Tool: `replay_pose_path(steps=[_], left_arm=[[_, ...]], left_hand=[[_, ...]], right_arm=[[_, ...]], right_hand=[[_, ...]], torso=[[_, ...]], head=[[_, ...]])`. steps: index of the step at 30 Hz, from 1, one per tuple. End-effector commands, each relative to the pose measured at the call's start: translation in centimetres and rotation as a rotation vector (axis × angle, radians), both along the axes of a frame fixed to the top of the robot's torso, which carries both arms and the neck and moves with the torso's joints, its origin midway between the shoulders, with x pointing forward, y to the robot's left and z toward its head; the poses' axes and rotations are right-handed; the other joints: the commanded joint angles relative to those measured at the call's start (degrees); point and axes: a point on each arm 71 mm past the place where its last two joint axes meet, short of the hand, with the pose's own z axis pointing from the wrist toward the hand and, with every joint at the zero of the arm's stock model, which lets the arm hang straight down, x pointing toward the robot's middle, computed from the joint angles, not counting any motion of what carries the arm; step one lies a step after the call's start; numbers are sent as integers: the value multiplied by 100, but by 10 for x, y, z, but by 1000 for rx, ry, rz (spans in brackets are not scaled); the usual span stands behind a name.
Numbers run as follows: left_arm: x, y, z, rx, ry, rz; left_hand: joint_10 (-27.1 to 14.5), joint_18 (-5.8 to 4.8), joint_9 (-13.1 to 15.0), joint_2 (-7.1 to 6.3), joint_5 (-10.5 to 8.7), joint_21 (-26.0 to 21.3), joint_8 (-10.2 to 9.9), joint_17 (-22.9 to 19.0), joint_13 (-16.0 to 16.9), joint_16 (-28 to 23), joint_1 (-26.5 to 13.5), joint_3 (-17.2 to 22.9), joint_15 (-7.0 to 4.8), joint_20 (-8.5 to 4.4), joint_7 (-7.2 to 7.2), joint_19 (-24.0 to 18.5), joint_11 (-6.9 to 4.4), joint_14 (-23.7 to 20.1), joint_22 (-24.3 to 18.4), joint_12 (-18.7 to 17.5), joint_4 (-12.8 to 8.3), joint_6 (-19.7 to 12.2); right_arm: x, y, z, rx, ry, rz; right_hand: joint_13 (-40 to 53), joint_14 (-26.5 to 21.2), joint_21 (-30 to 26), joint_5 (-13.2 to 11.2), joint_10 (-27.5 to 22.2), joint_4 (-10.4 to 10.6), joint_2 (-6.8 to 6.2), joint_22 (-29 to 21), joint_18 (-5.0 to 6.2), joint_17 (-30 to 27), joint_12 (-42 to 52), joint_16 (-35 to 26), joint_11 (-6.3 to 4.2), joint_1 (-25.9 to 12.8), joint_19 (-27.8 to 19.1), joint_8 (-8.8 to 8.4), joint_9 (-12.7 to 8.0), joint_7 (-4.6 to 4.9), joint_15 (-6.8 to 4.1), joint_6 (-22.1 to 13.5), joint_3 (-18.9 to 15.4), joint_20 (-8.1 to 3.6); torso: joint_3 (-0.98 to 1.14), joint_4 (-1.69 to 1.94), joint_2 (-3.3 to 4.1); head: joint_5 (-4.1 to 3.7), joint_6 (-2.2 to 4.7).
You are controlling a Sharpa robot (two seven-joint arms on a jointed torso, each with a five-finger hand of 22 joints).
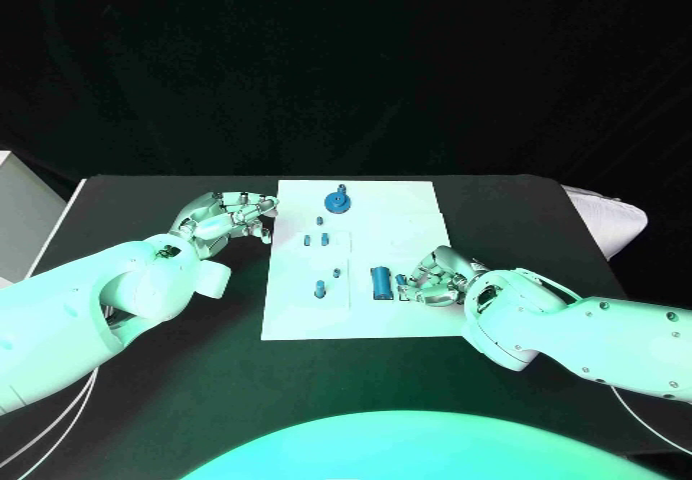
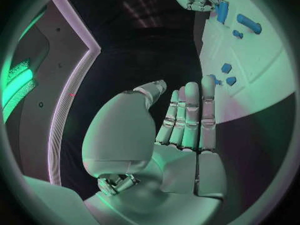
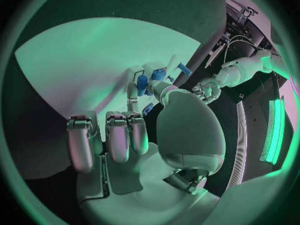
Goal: Assemble the parts on the task board
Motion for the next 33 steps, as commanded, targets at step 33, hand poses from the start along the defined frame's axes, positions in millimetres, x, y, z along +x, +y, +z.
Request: replay_pose_path(steps=[33], left_arm=[[-1,-1,1,-9,-2,-14]], left_hand=[[-49,78,-7,17,13,-41,28,2,-6,39,63,-6,30,-3,5,37,-6,3,-12,25,48,-36]], right_arm=[[0,3,-2,-21,35,12]], right_hand=[[1507,608,27,98,592,121,-1,1508,-40,1507,12,37,-44,-180,610,31,-10,-5,-48,88,-54,-53]], torso=[[-8,0,0]], head=[[-13,1]])
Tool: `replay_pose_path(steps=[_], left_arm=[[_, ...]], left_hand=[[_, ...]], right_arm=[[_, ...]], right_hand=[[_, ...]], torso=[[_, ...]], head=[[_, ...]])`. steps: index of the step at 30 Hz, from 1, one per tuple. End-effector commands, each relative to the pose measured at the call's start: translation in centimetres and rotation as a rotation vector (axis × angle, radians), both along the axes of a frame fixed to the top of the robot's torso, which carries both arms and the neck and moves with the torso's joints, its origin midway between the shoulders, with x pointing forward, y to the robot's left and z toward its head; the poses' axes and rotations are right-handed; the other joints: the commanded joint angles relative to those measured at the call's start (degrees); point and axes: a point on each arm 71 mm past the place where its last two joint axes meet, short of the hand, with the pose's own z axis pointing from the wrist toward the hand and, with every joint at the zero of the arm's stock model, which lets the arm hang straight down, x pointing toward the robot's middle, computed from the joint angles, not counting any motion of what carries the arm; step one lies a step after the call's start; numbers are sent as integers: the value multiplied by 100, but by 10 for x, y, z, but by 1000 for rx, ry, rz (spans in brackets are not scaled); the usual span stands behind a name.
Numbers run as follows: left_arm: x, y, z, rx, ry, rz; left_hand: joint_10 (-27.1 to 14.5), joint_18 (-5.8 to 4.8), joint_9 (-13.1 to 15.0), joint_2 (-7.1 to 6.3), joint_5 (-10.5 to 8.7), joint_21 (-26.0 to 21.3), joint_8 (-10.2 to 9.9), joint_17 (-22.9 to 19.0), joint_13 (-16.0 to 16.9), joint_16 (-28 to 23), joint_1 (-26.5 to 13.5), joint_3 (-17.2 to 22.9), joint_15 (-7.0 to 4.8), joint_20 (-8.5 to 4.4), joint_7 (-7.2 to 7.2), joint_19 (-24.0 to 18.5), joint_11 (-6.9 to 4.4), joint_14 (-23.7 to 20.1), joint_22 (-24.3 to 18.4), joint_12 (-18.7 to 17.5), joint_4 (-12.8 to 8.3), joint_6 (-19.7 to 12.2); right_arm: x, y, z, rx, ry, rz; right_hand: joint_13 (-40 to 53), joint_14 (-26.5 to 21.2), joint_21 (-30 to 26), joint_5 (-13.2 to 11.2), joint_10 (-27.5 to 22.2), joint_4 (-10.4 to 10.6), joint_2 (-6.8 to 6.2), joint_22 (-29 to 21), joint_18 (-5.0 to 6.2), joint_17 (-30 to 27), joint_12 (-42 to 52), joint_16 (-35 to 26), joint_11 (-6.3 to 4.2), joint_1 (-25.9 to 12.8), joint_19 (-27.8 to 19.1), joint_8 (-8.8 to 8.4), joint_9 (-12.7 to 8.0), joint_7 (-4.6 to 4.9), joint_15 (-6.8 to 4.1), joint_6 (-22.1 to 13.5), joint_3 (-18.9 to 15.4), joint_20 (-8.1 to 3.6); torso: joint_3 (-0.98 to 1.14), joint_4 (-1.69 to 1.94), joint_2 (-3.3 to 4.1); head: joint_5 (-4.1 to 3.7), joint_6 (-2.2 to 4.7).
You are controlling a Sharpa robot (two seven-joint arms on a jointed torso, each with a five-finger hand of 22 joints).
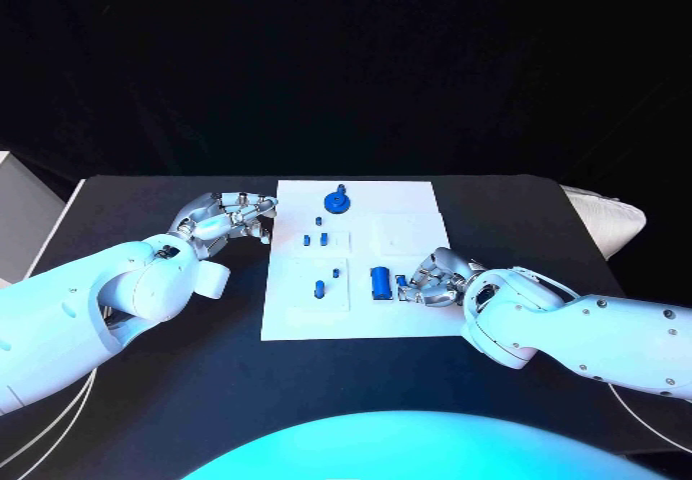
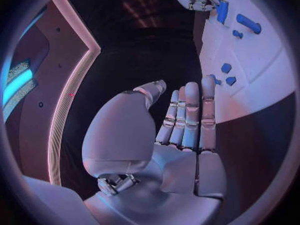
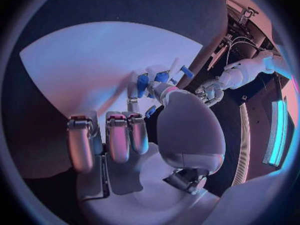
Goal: Assemble the parts on the task board
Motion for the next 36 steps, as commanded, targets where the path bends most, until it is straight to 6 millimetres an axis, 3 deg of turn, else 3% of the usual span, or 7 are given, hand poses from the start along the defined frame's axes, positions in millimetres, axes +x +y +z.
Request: replay_pose_path(steps=[1,3,6,15,30,31,36], left_arm=[[0,-2,1,-11,-3,-14],[0,-2,1,-11,-3,-14],[0,-2,1,-11,-3,-14],[0,-2,0,-11,-2,-15],[0,-3,-1,-11,-1,-13],[0,-2,-1,-11,-1,-13],[0,-3,-1,-12,-1,-13]], left_hand=[[-49,78,-8,16,13,-21,29,2,-7,39,63,10,30,-3,5,37,-6,3,-6,25,31,-36],[-59,78,-7,16,14,-31,39,0,-10,40,73,2,31,-2,3,40,-6,-3,-13,31,47,-31],[-59,78,-7,16,14,-31,39,0,-10,40,73,2,31,-2,3,40,-6,-3,-13,31,47,-31],[-62,78,-7,17,15,-34,42,0,-10,40,76,0,31,-2,3,41,-6,-5,-15,33,52,-30],[-62,78,-7,17,15,-34,42,0,-10,40,76,0,31,-2,3,41,-6,-5,-15,33,52,-30],[-62,78,-7,17,15,-34,42,0,-10,40,76,0,31,-2,3,41,-6,-5,-15,33,52,-30],[-66,78,-5,21,15,-39,51,-1,-12,41,86,-3,31,-2,1,43,-7,-7,-18,37,59,-23]], right_arm=[[-1,3,1,7,-3,13],[-1,3,1,11,-9,10],[0,3,1,14,-15,7],[-1,5,2,34,-21,1],[-1,-3,3,30,-24,1],[-1,-4,3,28,-24,2],[-1,-8,3,22,-24,12]], right_hand=[[1509,587,27,-71,608,53,-9,1510,-40,1508,12,37,-28,-101,589,16,-9,10,-26,36,-57,-32],[1509,587,27,90,608,110,-32,1510,-40,1508,12,37,-26,-164,589,16,-15,7,-26,44,-151,-34],[1509,587,27,120,608,137,-36,1510,-40,1508,12,37,-26,-192,589,14,-17,13,-27,44,-190,-34],[1509,587,27,57,608,243,-59,1510,-40,1508,12,37,-16,-335,589,3,-31,24,-18,41,-366,-30],[1509,587,27,60,608,216,-93,1510,-40,1508,12,37,-17,-359,589,-7,-42,21,-17,33,-502,-28],[1509,587,27,28,608,193,-95,1510,-40,1508,12,37,-19,-310,589,-7,-43,19,-19,32,-516,-29],[1509,587,27,-618,608,-60,-105,1510,-40,1508,12,37,-34,210,589,-15,-59,3,-33,24,-562,-38]], torso=[[0,4,4],[-3,3,5],[-4,1,3],[8,3,1],[9,-5,-5],[8,-5,-5],[8,-6,-4]], head=[[-6,1],[-9,1],[-8,1],[-16,1],[-7,1],[-6,1],[-16,1]])
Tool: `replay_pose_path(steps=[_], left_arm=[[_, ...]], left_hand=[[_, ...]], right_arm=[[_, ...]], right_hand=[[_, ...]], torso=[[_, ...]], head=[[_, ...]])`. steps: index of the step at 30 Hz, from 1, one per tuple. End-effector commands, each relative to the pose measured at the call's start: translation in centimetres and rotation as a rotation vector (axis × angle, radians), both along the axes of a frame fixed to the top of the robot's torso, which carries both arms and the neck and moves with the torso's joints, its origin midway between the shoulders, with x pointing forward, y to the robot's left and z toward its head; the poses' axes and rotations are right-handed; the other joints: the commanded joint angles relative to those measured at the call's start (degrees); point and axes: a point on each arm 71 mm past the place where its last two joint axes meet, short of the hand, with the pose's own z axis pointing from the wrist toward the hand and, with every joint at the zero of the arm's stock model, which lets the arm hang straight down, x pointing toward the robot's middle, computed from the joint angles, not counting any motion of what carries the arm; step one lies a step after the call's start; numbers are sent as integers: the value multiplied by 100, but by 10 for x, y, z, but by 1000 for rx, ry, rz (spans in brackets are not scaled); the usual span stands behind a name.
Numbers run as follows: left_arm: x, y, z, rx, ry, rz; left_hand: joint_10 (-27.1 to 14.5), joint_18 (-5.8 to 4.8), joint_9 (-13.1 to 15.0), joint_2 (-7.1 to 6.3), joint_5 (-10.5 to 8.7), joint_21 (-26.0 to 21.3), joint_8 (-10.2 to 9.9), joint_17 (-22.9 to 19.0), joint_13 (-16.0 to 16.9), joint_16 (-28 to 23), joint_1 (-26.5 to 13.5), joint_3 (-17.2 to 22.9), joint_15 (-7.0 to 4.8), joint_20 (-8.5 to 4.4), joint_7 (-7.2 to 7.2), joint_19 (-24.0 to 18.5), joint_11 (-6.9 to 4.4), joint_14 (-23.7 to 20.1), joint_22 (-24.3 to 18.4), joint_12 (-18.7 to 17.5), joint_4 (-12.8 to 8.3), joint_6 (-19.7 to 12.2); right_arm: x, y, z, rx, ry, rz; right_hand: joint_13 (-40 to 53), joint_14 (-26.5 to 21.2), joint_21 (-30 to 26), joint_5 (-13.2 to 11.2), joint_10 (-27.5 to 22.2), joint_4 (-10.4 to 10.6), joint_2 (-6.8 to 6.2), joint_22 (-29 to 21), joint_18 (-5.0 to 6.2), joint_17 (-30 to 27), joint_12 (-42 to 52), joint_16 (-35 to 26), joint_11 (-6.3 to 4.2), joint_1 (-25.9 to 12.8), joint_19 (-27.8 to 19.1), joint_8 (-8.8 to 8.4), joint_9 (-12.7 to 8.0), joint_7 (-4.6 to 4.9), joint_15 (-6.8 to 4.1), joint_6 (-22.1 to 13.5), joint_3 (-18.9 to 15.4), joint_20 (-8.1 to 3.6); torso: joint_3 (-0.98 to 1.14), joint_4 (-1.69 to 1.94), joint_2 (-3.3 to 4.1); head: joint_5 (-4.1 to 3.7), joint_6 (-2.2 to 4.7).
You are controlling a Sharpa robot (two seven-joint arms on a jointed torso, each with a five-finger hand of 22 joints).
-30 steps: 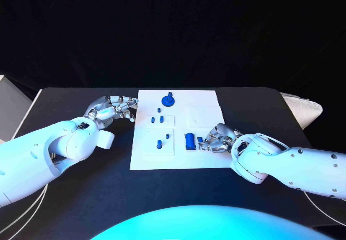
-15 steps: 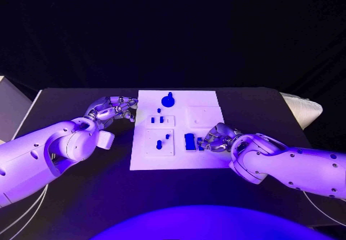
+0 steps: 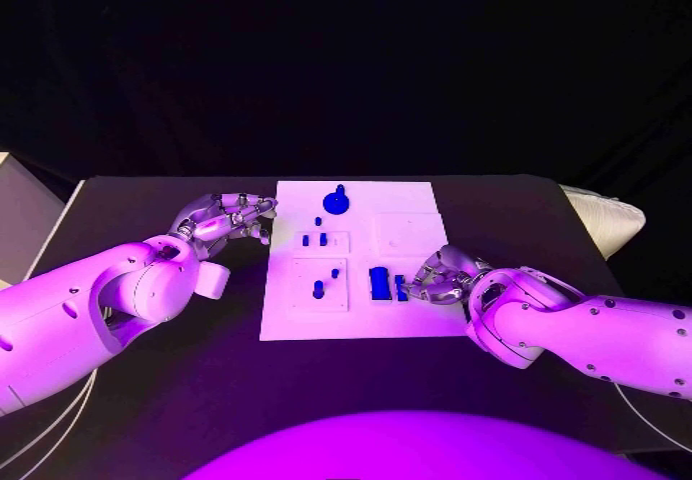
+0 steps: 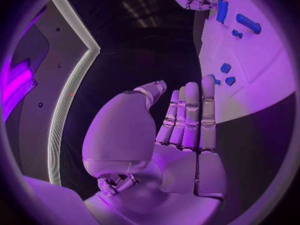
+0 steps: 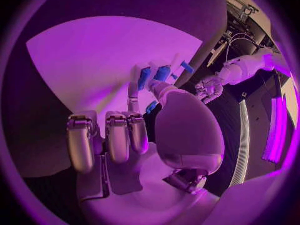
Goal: Assemble the parts on the task board
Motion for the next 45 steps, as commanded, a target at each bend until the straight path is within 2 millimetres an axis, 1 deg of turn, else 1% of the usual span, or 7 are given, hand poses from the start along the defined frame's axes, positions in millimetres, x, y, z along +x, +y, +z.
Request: replay_pose_path(steps=[1,4,22,34,37,41,45], left_arm=[[-1,-3,1,-13,-5,-15],[-1,-3,0,-13,-5,-16],[-1,-3,-1,-14,-2,-17],[-1,-3,-1,-14,-3,-16],[-1,-3,-1,-13,-5,-13],[-1,-2,-1,-14,-9,-7],[1,-1,-2,-19,-13,7]], left_hand=[[-45,79,-6,-5,15,-19,28,-1,-8,18,60,-4,31,-2,1,43,14,-7,-5,37,28,-23],[-45,79,-6,-5,15,-19,28,-1,-8,18,60,-4,31,-2,1,43,14,-7,-5,37,28,-23],[-48,79,-5,-3,15,-23,33,-2,-9,20,70,-6,31,-2,0,45,13,-9,-8,42,33,-20],[-48,79,-5,-3,15,-23,33,-2,-9,20,70,-6,31,-2,0,45,13,-9,-8,42,33,-20],[-48,79,-5,-3,15,-23,33,-2,-9,20,70,-6,31,-2,0,45,13,-9,-8,42,33,-20],[-51,79,-5,-2,15,-28,40,-3,-10,21,79,-10,30,-2,-1,48,13,-11,-11,47,40,-19],[-52,79,-7,-9,14,-31,38,-3,-10,20,82,-15,30,-2,0,48,13,-14,-13,50,41,-25]], right_arm=[[-1,1,0,1,-5,38],[0,1,0,-3,-10,43],[10,5,-9,-56,-17,45],[11,6,-6,-26,-65,48],[12,6,-2,41,-108,42],[15,4,3,141,-180,42],[18,0,7,233,-241,39]], right_hand=[[1505,588,27,-411,608,-163,-23,1507,-40,1509,12,37,-37,303,590,-45,-21,-5,-34,-6,-26,-42],[1505,588,27,-763,608,-247,5,1507,-40,1509,12,37,-42,530,590,-53,-45,-17,-39,22,-92,-43],[1505,588,27,-802,608,-225,97,1507,-40,1509,12,37,-51,605,590,-61,-69,-30,-43,48,-101,-45],[1505,588,27,-876,608,-279,54,1507,-40,1509,12,37,-50,735,590,-77,-98,-23,-47,59,-128,-51],[1505,588,27,-903,608,-127,25,1507,-40,1509,12,37,-21,645,590,-121,-136,11,-24,18,-390,-36],[1505,588,-9,-854,608,213,122,1497,-33,1509,12,37,67,720,581,-242,-211,113,52,-147,-1080,27],[1465,554,-350,-925,568,243,273,1404,34,1369,-106,-28,124,710,499,-328,-249,175,97,-298,-1609,70]], torso=[[0,-4,1],[2,-3,8],[-6,0,3],[1,4,3],[0,0,-2],[-5,-10,-14],[-9,-18,-27]], head=[[-13,1],[-17,1],[-9,1],[-14,1],[-9,1],[1,1],[-2,1]])
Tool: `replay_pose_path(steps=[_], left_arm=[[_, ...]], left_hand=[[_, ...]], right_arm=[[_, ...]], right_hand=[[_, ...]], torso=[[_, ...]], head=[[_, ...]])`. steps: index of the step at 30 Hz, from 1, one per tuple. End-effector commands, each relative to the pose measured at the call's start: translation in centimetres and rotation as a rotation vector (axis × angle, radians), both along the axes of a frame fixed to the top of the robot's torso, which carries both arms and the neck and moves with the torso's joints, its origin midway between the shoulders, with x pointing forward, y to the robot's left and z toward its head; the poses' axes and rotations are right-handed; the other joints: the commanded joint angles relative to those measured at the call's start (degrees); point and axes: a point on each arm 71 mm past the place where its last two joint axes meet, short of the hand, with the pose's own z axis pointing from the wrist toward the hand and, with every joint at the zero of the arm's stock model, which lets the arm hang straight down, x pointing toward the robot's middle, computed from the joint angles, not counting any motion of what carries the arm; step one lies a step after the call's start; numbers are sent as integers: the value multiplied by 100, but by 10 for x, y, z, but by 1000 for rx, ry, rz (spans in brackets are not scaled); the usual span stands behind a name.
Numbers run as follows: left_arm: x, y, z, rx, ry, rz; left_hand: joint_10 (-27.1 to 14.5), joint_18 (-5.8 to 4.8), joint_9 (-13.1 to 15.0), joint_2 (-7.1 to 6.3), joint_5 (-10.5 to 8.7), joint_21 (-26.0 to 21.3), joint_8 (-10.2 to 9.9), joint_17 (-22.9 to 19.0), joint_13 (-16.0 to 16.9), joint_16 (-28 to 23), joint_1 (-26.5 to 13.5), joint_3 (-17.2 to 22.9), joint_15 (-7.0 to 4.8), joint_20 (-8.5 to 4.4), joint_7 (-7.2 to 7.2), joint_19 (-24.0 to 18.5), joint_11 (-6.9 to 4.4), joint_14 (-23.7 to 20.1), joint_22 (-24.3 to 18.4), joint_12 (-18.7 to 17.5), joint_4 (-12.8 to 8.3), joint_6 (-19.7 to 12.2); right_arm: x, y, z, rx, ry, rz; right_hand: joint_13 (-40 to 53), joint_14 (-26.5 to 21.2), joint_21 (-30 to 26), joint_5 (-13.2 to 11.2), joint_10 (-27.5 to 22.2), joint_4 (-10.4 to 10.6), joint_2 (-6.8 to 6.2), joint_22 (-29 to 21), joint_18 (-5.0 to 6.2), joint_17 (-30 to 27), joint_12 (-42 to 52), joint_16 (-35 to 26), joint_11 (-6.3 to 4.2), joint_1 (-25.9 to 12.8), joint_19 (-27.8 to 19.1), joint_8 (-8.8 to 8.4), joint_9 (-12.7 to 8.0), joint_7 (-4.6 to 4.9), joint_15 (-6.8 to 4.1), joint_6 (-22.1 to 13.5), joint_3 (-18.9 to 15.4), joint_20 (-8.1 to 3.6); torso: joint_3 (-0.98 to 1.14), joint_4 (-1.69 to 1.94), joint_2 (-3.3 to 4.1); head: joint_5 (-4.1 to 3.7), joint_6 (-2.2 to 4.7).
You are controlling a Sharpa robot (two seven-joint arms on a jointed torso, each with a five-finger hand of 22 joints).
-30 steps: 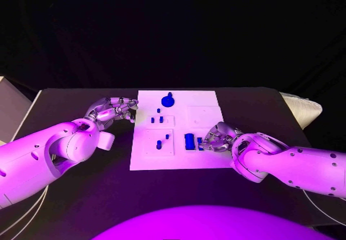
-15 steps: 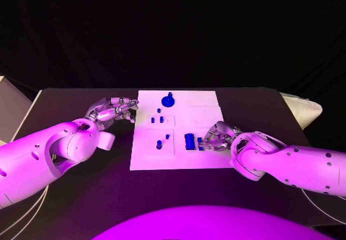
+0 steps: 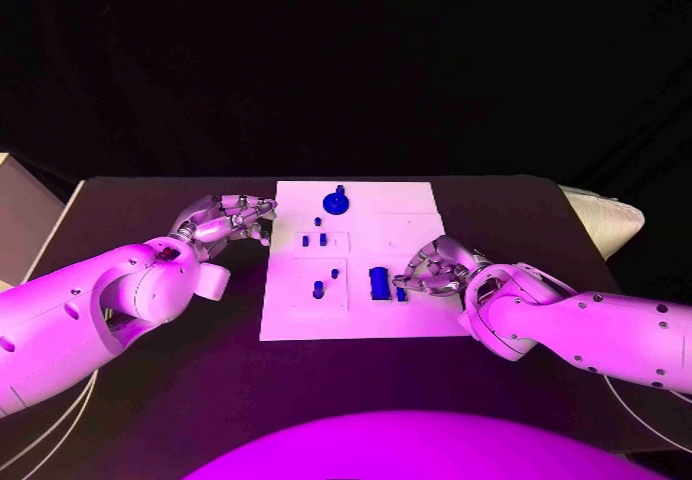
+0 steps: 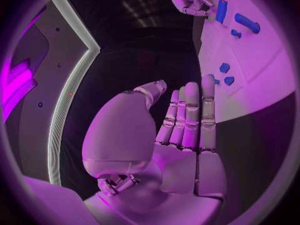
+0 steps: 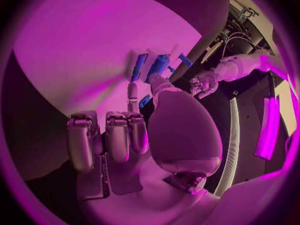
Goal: Assemble the parts on the task board
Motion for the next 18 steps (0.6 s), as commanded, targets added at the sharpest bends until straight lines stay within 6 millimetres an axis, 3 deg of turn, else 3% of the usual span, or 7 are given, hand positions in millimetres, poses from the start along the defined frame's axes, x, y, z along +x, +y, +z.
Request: replay_pose_path(steps=[1,3,4,10,14,16,18], left_arm=[[1,-1,1,-23,-19,9],[3,0,1,-29,-27,22],[4,1,1,-37,-36,35],[12,7,-1,-68,-86,106],[18,12,-3,-82,-119,152],[21,14,-4,-87,-135,176],[25,16,-6,-89,-153,202]], left_hand=[[-32,79,-7,13,14,-31,39,-4,-5,21,60,-13,30,-2,0,48,-7,-14,-7,27,41,-25],[-30,78,-8,6,14,-34,37,-5,-5,19,63,-18,31,-1,1,47,-8,-17,-9,31,41,-32],[-27,78,-9,4,14,-36,37,-5,-5,18,66,-20,31,-1,0,46,-8,-20,-10,34,41,-34],[10,71,-17,-24,16,-184,67,-70,-24,-124,143,-45,50,13,-7,-85,-7,-259,-81,66,86,-34],[32,64,-24,-31,20,-482,116,-239,-176,-456,241,-35,106,67,10,-280,22,-575,-247,-129,155,-22],[68,54,-26,-44,18,-740,154,-426,-325,-843,287,-19,164,120,17,-440,60,-812,-397,-353,200,-9],[341,59,-23,-65,11,-1179,228,-781,-606,-1625,359,5,231,219,17,-585,84,-875,-681,-816,258,5]], right_arm=[[5,-2,11,188,-138,9],[9,-4,13,229,-174,3],[13,-8,16,263,-203,-4],[41,-28,23,368,-264,-58],[62,-42,26,423,-268,-98],[73,-47,27,455,-266,-117],[84,-53,27,492,-261,-135]], right_hand=[[1409,535,-431,-61,508,8,196,1335,84,1248,-256,-87,80,29,445,-90,-32,54,81,-159,-330,54],[1358,511,-659,-64,455,5,260,1270,125,1155,-400,-136,106,55,389,-129,-44,81,102,-229,-416,74],[1141,392,-1483,-15,218,5,308,1027,273,742,-998,-369,159,106,172,-210,-69,142,143,-392,-507,110],[481,104,-3592,284,-403,-5,520,234,595,-181,-2421,-1073,214,466,-327,-267,-62,219,210,-547,-626,173],[-875,-584,-6808,266,-1482,4,582,-1241,991,-1931,-4813,-2755,278,888,-1152,-289,-69,281,249,-612,-495,257],[-1731,-1031,-7275,255,-1891,10,584,-1720,1025,-3094,-5888,-4146,312,1082,-1227,-322,-102,331,339,-667,-368,279],[-2028,-1225,-7467,203,-2041,3,625,-1903,998,-3270,-6197,-4520,349,1227,-1331,-349,-131,353,345,-699,-240,325]], torso=[[-9,-17,-23],[-13,-30,-44],[-22,-43,-69],[-74,-91,-191],[-92,-116,-255],[-93,-127,-285],[-90,-119,-324]], head=[[-1,1],[12,1],[27,1],[58,22],[96,202],[118,314],[132,383]])
